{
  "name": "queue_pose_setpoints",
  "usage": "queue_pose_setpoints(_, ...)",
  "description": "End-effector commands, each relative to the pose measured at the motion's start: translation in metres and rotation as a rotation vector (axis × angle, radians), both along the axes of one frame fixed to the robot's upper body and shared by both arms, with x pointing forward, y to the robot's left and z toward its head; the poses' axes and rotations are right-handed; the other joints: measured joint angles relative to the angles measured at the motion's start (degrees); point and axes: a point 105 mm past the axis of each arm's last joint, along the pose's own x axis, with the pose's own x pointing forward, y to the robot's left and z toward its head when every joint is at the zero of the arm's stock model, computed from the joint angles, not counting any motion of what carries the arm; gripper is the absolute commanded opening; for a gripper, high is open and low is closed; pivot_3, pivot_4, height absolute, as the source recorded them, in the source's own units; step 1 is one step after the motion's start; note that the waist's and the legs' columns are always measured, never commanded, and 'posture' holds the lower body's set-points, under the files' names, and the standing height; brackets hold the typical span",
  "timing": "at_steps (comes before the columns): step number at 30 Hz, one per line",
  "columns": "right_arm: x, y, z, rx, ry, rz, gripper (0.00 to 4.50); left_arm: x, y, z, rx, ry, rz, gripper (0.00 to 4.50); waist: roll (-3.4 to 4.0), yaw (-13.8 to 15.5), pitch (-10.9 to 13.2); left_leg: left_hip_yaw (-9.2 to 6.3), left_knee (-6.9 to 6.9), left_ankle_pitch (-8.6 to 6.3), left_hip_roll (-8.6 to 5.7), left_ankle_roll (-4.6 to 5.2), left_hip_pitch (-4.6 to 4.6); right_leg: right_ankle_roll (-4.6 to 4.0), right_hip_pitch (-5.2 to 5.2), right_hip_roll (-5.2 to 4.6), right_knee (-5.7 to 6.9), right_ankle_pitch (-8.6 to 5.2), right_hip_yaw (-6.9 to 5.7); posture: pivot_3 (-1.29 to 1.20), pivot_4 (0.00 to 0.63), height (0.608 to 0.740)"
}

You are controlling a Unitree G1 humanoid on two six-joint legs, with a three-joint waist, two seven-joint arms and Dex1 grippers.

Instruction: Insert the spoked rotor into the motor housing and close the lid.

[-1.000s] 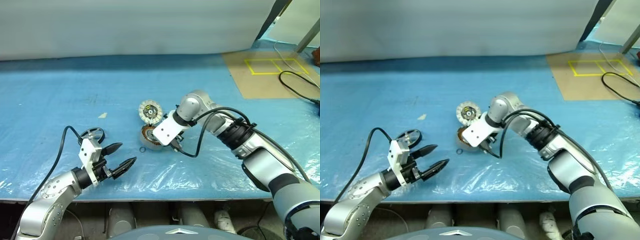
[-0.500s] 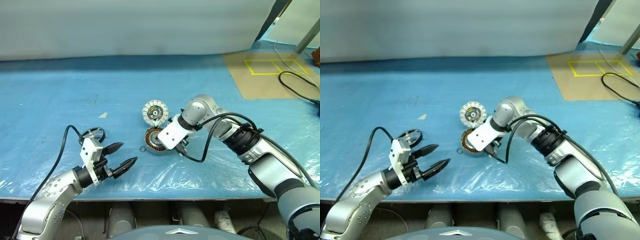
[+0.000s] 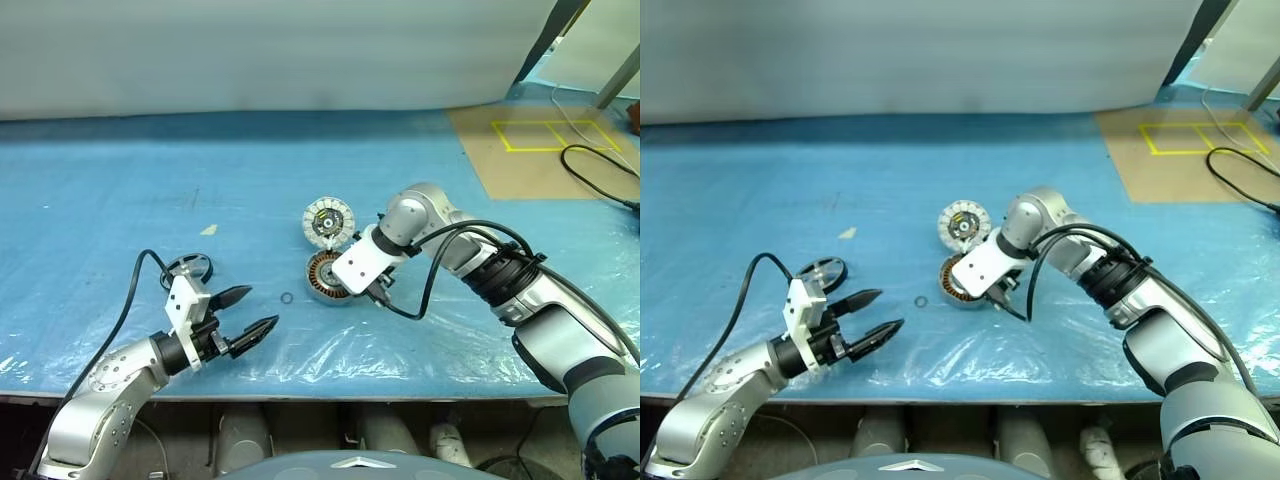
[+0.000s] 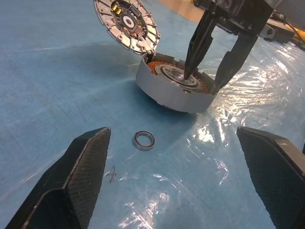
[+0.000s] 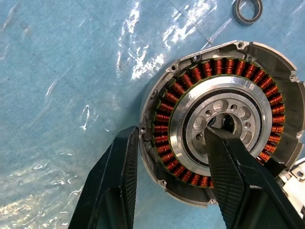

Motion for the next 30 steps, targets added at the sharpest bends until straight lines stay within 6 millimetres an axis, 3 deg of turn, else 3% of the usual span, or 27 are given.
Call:
queue_pose_setpoints(1, -0.006, -0.008, -0.002, -0.037, 0.035, 0.008, 1.87, 0.000, -0.004, 0.004, -0.008, -0.026, -0.019, 4.50, 0.00, 0.0, 0.0, 0.00, 0.00, 0.00, 0.00, 0.00, 0.00, 0.00, 0.00, 0.00, -0.01, 0.00, 0.00, 0.00, 0.150, 0.740)
queue_pose_setpoints(11, -0.011, -0.008, -0.007, -0.033, 0.030, 0.049, 1.87, 0.000, -0.007, 0.004, -0.013, -0.027, -0.030, 4.50, -0.01, 0.0, 0.0, 0.00, 0.00, 0.00, -0.01, 0.00, -0.01, 0.00, 0.00, 0.00, -0.02, 0.00, 0.00, 0.00, 0.150, 0.740)
queue_pose_setpoints(14, -0.009, -0.003, -0.004, -0.013, 0.048, 0.014, 2.77, 0.001, -0.008, 0.004, -0.015, -0.028, -0.031, 4.50, -0.01, 0.0, 0.0, 0.00, 0.00, 0.00, 0.01, 0.01, 0.00, 0.00, 0.00, 0.00, 0.00, 0.00, 0.00, 0.00, 0.150, 0.740)
queue_pose_setpoints(16, -0.008, 0.005, 0.002, 0.017, 0.086, -0.054, 3.35, 0.001, -0.009, 0.004, -0.016, -0.030, -0.031, 4.50, -0.01, -0.1, 0.0, 0.00, 0.00, 0.00, 0.00, 0.01, -0.02, 0.00, -0.01, 0.00, -0.01, 0.00, 0.00, 0.00, 0.150, 0.740)
queue_pose_setpoints(24, -0.009, 0.013, 0.033, 0.097, 0.135, -0.113, 3.35, 0.003, -0.010, 0.004, -0.018, -0.033, -0.034, 4.50, 0.00, -0.1, 0.0, 0.00, -0.01, 0.00, 0.02, 0.00, -0.02, 0.00, -0.03, 0.02, -0.01, 0.00, -0.01, 0.00, 0.150, 0.740)
queue_pose_setpoints(30, -0.029, -0.012, 0.068, 0.202, 0.193, -0.058, 3.35, 0.002, -0.016, 0.003, 0.003, -0.041, -0.079, 4.50, 0.00, 0.5, 0.0, 0.00, -0.07, 0.00, 0.00, 0.01, -0.04, 0.00, -0.01, 0.00, -0.09, 0.00, -0.01, 0.00, 0.150, 0.740)
